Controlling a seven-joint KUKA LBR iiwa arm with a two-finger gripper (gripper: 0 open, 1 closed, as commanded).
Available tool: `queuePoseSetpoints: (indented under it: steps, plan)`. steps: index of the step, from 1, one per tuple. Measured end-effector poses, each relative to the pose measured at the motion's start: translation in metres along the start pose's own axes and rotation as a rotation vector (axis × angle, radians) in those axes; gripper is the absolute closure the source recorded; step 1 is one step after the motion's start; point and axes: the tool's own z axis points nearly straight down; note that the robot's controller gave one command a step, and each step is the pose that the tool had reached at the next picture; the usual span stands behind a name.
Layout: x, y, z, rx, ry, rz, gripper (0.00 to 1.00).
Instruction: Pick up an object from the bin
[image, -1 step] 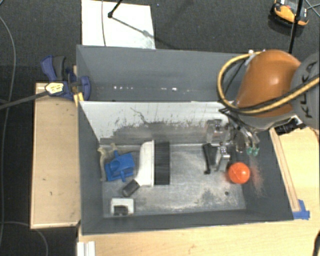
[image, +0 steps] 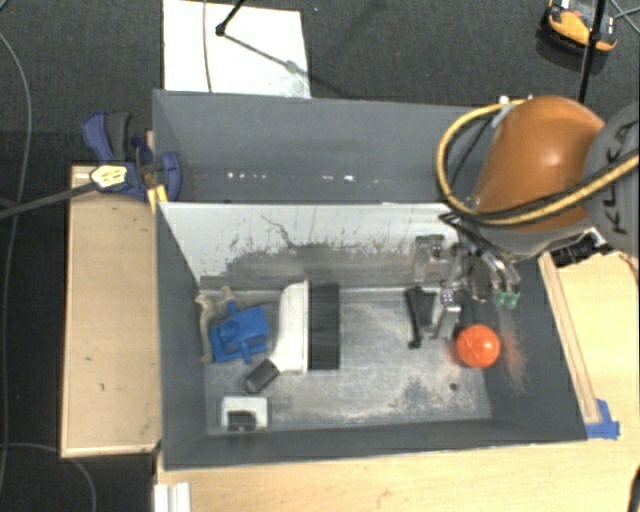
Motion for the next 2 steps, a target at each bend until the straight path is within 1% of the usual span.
queuePoseSetpoints:
  steps: [1,2]
  plan:
    - [-0.007,-0.022,0.017,-0.001,-0.003,-0.092,0.0]
    - [-0.007,-0.035,0.027,-0.001,-0.004,-0.129,0.0]
